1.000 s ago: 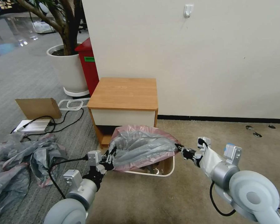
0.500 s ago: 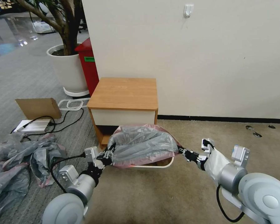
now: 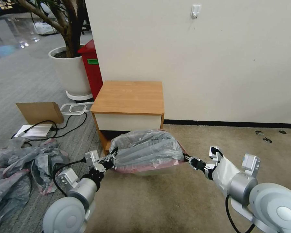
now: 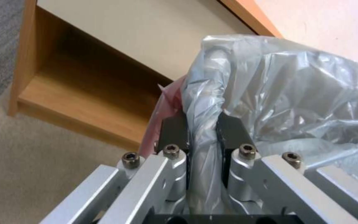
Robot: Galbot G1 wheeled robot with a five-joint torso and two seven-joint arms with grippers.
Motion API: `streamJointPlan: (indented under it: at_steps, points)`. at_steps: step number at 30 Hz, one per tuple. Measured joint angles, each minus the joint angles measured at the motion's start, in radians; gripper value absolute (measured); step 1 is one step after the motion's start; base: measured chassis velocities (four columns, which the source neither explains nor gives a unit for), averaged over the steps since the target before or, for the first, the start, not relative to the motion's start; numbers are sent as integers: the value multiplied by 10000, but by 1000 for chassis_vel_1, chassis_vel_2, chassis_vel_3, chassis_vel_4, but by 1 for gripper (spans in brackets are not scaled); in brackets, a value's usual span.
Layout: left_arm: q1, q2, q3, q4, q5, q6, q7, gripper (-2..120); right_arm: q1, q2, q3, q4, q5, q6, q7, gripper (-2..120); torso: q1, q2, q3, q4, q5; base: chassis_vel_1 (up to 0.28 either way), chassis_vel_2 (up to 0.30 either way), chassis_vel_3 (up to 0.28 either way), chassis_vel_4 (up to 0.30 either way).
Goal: Pick up the garbage bag from the table and place it over the trash can.
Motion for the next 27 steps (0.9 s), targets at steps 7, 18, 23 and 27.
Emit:
streamJointPlan:
  at_steps: [7,18,23,27]
  points:
    - [-93,10,-48,-31,-524,45,-253,9,-387,377,14,-101,-1110,19,-881,0,0,0,0,0,-1,0,0,0,0]
    - [-101,71,-50,-186,-883,91,-358,9,-357,961,-719,-636,-3418,455,-2115,0,0,0,0,0,1,0,0,0,0]
    - [-68,67,-43,-249,-894,153,-358,9,-207,1023,-986,-980,-4679,1005,-2620,0,-1,0,0,1,1,0,0,0,0]
    - [-53,63,-43,-264,-877,175,-359,9,-306,1064,-898,-826,-4639,1010,-2632,7,0,0,0,1,1,0,0,0,0]
